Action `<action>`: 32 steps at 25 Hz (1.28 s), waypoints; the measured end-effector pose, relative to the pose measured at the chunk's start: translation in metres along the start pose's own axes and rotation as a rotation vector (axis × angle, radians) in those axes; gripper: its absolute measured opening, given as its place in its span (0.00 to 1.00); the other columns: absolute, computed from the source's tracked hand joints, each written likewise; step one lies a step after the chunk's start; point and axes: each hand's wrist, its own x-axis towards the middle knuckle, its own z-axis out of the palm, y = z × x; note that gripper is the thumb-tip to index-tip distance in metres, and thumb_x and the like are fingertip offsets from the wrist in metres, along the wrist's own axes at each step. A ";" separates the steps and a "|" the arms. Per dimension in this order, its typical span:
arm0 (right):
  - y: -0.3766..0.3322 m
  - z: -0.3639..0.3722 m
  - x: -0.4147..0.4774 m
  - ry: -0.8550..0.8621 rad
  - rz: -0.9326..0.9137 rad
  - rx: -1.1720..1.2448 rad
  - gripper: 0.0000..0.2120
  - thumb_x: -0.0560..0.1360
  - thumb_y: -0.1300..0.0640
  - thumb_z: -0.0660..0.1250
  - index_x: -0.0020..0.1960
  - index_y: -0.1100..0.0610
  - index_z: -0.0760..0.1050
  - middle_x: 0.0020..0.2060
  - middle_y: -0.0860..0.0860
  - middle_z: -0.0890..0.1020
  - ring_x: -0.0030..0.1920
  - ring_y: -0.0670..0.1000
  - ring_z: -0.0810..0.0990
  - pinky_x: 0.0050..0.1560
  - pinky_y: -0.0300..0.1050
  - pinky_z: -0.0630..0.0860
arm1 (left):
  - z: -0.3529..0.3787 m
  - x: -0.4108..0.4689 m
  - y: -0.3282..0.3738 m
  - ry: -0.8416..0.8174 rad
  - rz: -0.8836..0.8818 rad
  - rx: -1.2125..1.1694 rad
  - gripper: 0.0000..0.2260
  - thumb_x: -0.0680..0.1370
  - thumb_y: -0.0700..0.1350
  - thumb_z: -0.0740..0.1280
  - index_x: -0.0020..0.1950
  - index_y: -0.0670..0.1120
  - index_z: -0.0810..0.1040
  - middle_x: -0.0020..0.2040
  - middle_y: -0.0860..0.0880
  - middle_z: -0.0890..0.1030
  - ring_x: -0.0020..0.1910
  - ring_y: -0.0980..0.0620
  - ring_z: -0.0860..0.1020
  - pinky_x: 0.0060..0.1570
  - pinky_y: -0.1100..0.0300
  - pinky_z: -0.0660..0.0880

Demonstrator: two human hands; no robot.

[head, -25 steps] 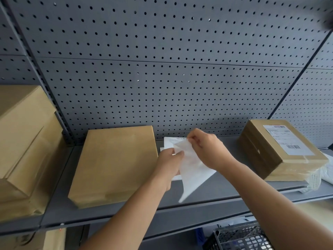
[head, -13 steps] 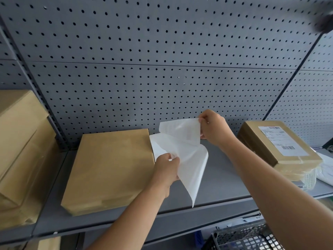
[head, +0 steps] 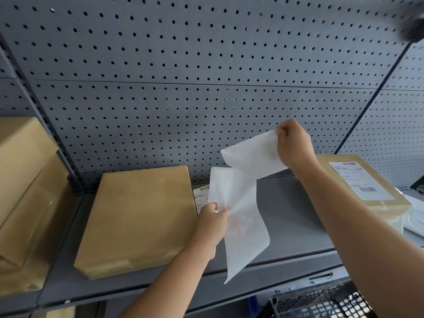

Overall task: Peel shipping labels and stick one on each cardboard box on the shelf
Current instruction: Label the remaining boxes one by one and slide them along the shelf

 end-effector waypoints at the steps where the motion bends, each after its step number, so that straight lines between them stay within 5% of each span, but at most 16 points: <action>1: -0.002 -0.003 0.004 0.021 -0.004 -0.001 0.11 0.83 0.60 0.53 0.59 0.60 0.73 0.49 0.51 0.76 0.47 0.54 0.73 0.44 0.45 0.67 | 0.001 0.002 -0.002 0.003 -0.009 0.009 0.14 0.72 0.52 0.66 0.52 0.47 0.82 0.50 0.45 0.86 0.51 0.42 0.84 0.57 0.43 0.79; 8: -0.024 -0.025 0.024 0.190 -0.047 0.030 0.12 0.82 0.61 0.53 0.59 0.60 0.73 0.50 0.50 0.75 0.46 0.52 0.72 0.45 0.44 0.67 | 0.004 0.008 -0.008 0.035 -0.068 0.002 0.13 0.71 0.45 0.63 0.52 0.40 0.77 0.54 0.38 0.83 0.41 0.46 0.79 0.41 0.55 0.71; 16: -0.045 -0.031 0.009 0.168 -0.228 0.096 0.09 0.82 0.59 0.56 0.56 0.55 0.75 0.48 0.46 0.79 0.47 0.47 0.73 0.36 0.27 0.66 | -0.005 -0.007 0.009 -0.066 -0.078 0.073 0.13 0.76 0.50 0.64 0.53 0.42 0.71 0.51 0.41 0.84 0.46 0.45 0.85 0.54 0.46 0.83; 20: -0.042 -0.023 -0.026 0.085 -0.324 0.157 0.07 0.82 0.59 0.59 0.54 0.53 0.76 0.44 0.41 0.79 0.43 0.41 0.75 0.39 0.24 0.67 | -0.029 -0.024 0.035 -0.010 0.146 0.451 0.19 0.81 0.59 0.60 0.62 0.45 0.71 0.47 0.42 0.85 0.42 0.44 0.87 0.51 0.47 0.82; 26: -0.041 0.001 -0.095 -0.023 -0.601 0.082 0.06 0.81 0.61 0.61 0.53 0.55 0.76 0.42 0.45 0.80 0.40 0.48 0.77 0.41 0.39 0.73 | -0.056 -0.036 0.093 -0.125 0.104 -0.468 0.25 0.82 0.61 0.60 0.58 0.39 0.79 0.51 0.36 0.86 0.48 0.40 0.87 0.47 0.52 0.85; 29: -0.041 0.011 -0.122 -0.138 -0.753 0.008 0.07 0.81 0.57 0.60 0.55 0.55 0.76 0.46 0.45 0.81 0.40 0.50 0.79 0.38 0.50 0.78 | -0.069 -0.036 0.097 -0.114 0.100 -0.532 0.21 0.82 0.58 0.63 0.60 0.41 0.81 0.50 0.41 0.87 0.43 0.45 0.86 0.44 0.53 0.85; 32: -0.043 0.011 -0.136 -0.359 -0.772 0.023 0.08 0.80 0.53 0.63 0.58 0.53 0.77 0.51 0.42 0.80 0.46 0.47 0.81 0.41 0.50 0.80 | -0.083 -0.040 0.091 -0.038 0.164 -0.467 0.10 0.83 0.45 0.64 0.61 0.45 0.83 0.52 0.45 0.88 0.45 0.47 0.86 0.42 0.53 0.83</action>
